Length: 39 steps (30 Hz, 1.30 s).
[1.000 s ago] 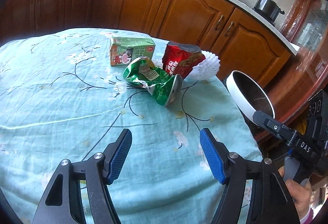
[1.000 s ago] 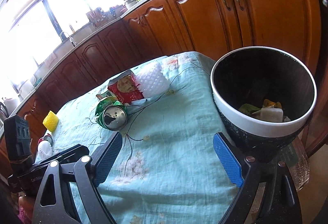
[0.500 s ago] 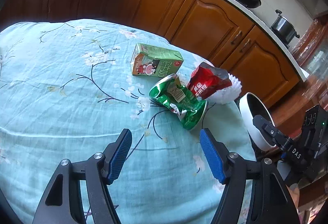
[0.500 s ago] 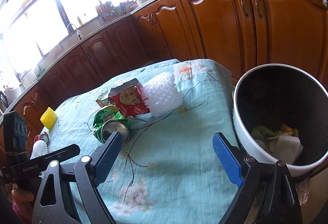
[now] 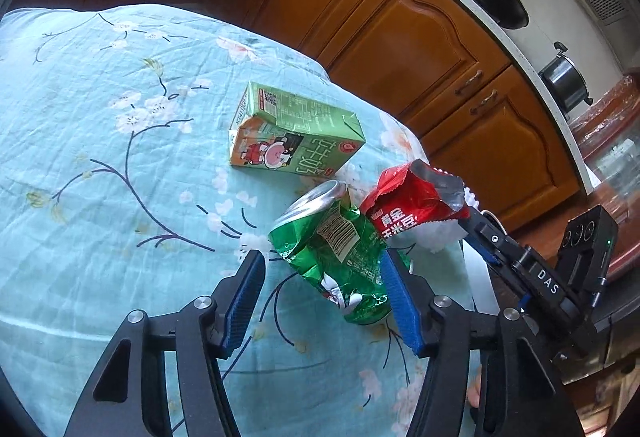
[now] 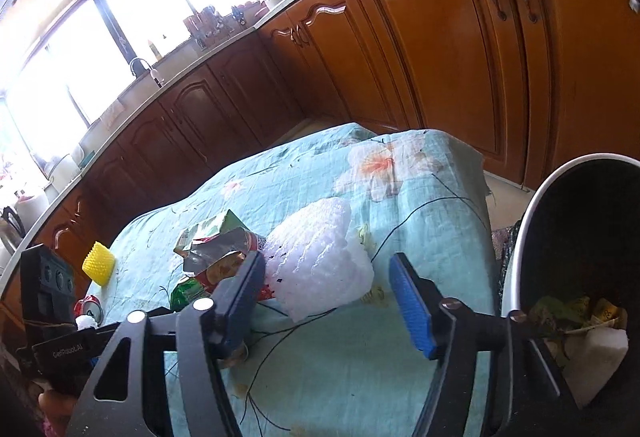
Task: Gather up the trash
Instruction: 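Grasp the crushed green can with the left tool while the right tool grasps the white mesh net, then carry the green can and white mesh net over the bin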
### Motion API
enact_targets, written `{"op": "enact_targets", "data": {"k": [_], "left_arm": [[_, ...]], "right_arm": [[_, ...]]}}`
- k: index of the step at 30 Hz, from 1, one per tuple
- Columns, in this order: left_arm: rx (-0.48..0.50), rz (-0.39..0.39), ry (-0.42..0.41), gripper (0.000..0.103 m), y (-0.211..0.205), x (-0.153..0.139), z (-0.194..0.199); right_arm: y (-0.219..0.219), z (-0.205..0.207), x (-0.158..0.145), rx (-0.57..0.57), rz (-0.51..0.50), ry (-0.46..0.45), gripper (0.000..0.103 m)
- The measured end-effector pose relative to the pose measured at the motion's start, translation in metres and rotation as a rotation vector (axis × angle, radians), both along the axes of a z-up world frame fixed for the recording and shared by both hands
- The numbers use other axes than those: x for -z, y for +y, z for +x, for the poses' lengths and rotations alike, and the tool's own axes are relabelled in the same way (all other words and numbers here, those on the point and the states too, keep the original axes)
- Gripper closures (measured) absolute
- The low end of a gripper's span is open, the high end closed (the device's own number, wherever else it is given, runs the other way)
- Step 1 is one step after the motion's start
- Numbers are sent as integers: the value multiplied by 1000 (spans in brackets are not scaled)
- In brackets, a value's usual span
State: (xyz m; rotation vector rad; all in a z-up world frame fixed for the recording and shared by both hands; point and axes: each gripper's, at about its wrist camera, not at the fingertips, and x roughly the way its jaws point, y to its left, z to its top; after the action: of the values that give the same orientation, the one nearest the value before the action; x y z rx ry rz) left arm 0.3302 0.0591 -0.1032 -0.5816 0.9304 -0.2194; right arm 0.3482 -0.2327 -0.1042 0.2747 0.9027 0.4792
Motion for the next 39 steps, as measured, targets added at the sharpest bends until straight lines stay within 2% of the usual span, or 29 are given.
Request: {"op": "enact_targets", "data": {"k": [1,2,3,6,10,13,17,28,39], "left_arm": [[6,-2,4,59,-2,2,2],[13,-5,6,67,-3,5,4],[17,-7,2,68,-4,6,5],[32,4,-27,73,-5,6,7],[54,-13,-70,86,-3,-1,1],[70,24,-97,88,-5,-9,-8],[102,33,-124,92,-10,-18,-26],[176,120,-231,93,-34,-44,-77],[287,161,-265,93,-85,-57,-85]], "right_arm": [[2,-1,2,-10,-3,8,74],[4,-3,3,-18,-12,9,79],[6,-7,4,-23,-21,7,88],[6,-17,5,-30,-26,4,92],[2,-32,2,-33,-31,-3,94],[-2,-43,-2,-31,-19,-5,94],[-6,-59,-9,-24,-8,-19,94],[-26,-96,-36,21,-9,-85,94],[-76,-123,-48,114,-29,-107,94]]}}
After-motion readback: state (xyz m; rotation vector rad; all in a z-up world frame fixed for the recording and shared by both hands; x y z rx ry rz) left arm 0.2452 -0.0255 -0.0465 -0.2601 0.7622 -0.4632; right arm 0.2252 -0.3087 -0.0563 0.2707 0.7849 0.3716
